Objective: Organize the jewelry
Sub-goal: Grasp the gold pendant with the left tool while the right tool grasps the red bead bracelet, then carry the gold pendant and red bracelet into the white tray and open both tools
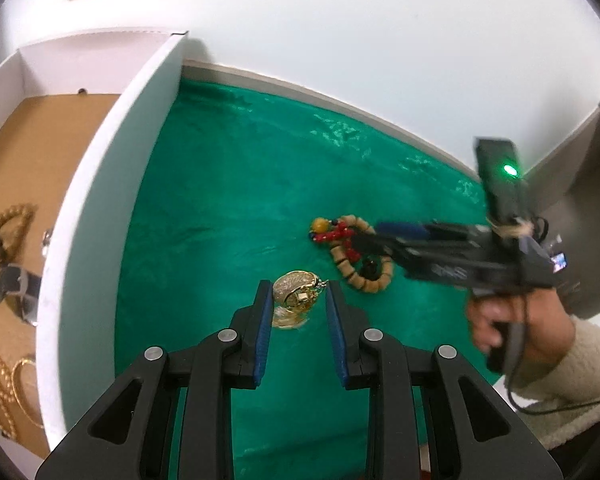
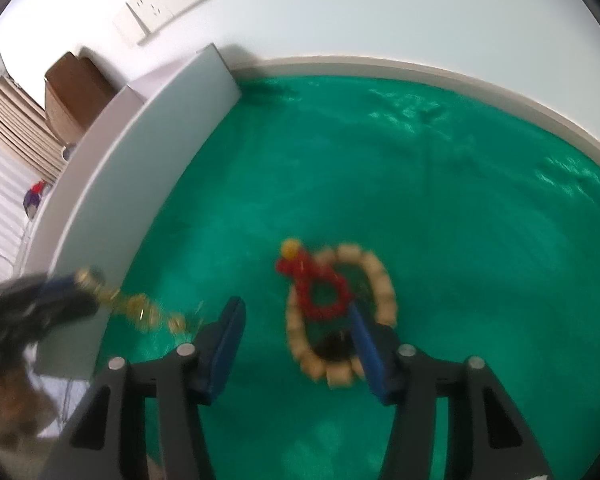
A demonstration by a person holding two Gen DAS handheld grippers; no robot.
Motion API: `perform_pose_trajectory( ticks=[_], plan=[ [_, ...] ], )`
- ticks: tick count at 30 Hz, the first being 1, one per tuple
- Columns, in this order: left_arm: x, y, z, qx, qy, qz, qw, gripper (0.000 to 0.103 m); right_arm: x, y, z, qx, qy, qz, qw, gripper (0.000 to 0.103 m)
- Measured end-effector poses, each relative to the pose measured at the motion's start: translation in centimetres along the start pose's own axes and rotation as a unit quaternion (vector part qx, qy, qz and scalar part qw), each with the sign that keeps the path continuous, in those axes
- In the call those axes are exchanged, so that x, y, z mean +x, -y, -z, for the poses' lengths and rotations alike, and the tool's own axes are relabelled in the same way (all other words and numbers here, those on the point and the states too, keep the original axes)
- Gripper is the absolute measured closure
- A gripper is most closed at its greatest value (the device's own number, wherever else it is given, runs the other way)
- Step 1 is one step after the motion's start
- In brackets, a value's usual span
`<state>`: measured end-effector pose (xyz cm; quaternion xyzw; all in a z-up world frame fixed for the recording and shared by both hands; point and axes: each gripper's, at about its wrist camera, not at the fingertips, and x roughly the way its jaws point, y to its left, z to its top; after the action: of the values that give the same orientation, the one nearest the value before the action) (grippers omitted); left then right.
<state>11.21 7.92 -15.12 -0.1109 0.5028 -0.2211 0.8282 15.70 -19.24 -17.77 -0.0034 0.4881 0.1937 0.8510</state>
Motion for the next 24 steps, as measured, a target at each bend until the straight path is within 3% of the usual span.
perform_pose_trajectory(
  ticks=[4,5,6,7,16,24],
  plan=[
    [-0.4,-0.3,0.5,-0.007,-0.001,-0.005,1.0,0.077,2.4,-1.6,-1.4,-0.058,-0.006,0.034,0.998,0.051],
    [-0.5,-0.3,0.7,-0.009,-0.001,-0.007,0.9999,0.077,3.1,-1.8,-1.6,-0.074,-0.015,0.043,0.996,0.075],
    [-0.7,-0.3,0.8,-0.012,-0.002,-0.011,0.9999,0.077,3.6,-1.9,-1.5,-0.086,-0.028,0.054,0.994,0.091],
    [-0.8,-0.4,0.9,-0.014,-0.002,-0.013,0.9998,0.077,3.3,-1.9,-1.5,-0.085,-0.03,0.054,0.994,0.093],
    [-4.4,-0.2,0.2,-0.051,0.003,-0.036,0.9981,0.077,-6.0,-0.1,-2.5,-0.012,0.014,-0.04,0.999,0.093],
    [-10.4,1.0,-1.0,-0.073,0.039,-0.029,0.9962,0.077,-13.5,-2.8,-3.9,-0.039,0.057,-0.088,0.994,0.093]
  ],
)
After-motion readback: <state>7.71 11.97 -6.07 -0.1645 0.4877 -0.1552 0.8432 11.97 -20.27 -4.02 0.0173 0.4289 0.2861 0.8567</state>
